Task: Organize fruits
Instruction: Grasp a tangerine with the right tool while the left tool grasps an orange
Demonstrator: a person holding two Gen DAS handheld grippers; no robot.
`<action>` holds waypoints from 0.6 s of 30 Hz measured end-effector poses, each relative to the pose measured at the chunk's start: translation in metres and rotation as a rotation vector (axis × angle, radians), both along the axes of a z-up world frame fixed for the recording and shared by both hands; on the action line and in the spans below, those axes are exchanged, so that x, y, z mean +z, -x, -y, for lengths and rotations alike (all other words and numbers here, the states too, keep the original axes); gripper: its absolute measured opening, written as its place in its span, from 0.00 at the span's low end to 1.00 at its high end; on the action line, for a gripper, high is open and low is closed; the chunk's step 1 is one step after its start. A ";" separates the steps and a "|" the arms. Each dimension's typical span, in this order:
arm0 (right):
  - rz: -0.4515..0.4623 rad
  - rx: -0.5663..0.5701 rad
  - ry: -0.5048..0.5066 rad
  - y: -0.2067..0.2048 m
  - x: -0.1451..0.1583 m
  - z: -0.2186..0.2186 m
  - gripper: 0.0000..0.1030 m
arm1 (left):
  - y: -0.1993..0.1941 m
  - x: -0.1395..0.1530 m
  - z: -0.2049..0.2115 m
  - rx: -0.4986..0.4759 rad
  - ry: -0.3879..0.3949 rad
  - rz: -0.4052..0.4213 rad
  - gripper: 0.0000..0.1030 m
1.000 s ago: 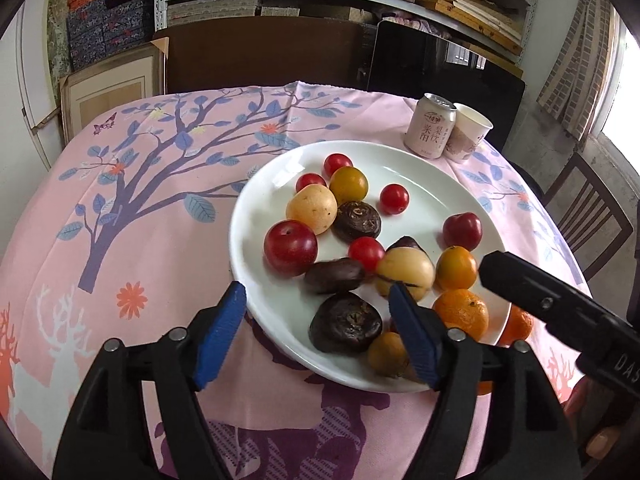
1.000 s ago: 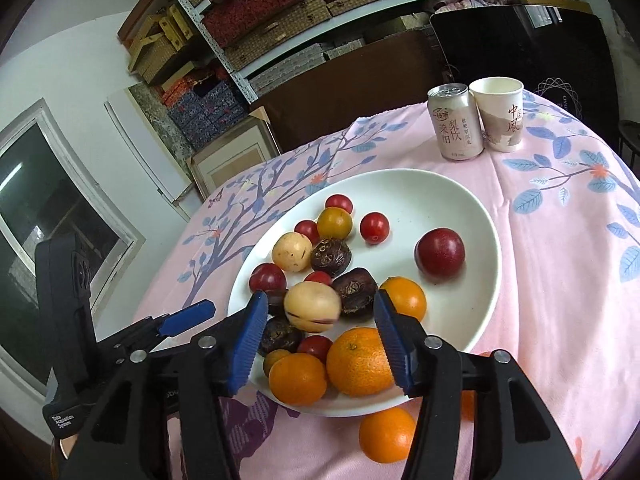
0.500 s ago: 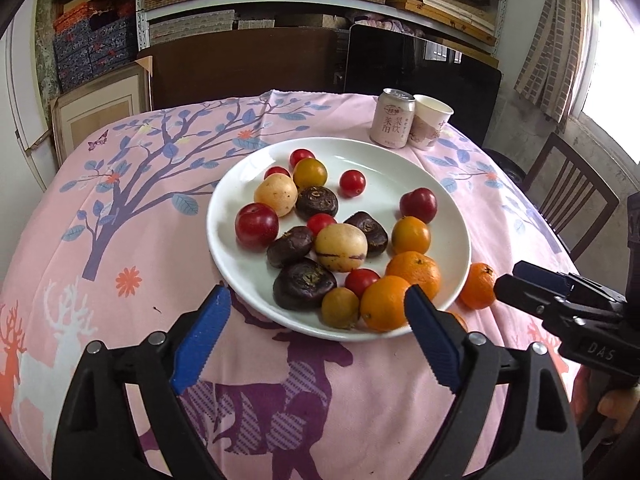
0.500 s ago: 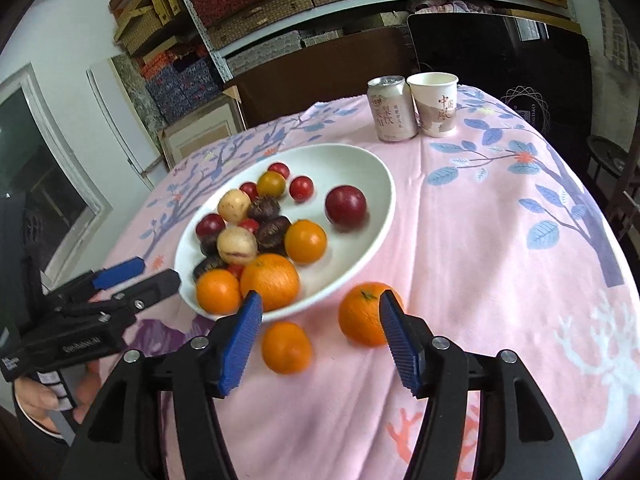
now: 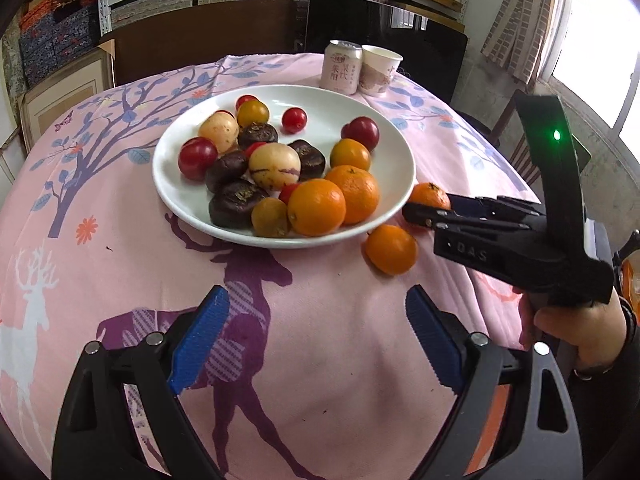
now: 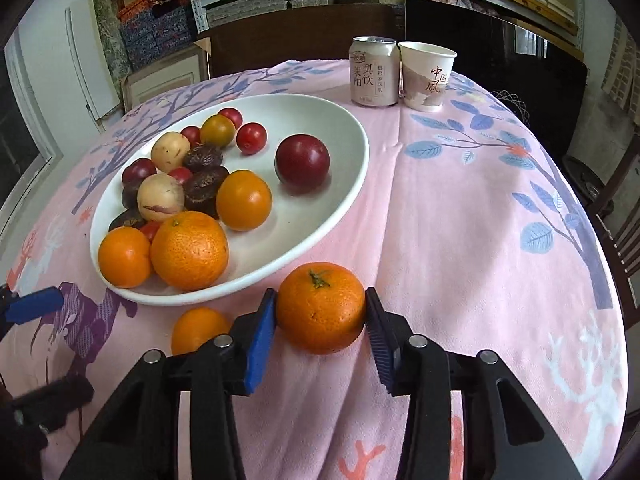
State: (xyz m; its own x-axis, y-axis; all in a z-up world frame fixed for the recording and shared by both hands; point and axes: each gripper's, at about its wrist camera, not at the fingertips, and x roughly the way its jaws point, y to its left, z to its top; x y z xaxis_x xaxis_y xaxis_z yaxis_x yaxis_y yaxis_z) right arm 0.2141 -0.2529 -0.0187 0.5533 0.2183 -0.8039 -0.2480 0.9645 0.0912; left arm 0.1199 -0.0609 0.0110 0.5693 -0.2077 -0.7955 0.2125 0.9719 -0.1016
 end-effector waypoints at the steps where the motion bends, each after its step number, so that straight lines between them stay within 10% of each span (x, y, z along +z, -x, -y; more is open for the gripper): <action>1: 0.009 -0.007 0.007 0.002 0.002 0.000 0.43 | 0.001 -0.002 0.003 -0.007 -0.005 -0.003 0.85; 18: 0.023 -0.063 -0.271 0.021 0.023 0.060 0.43 | -0.038 -0.034 0.055 0.029 0.037 -0.122 0.71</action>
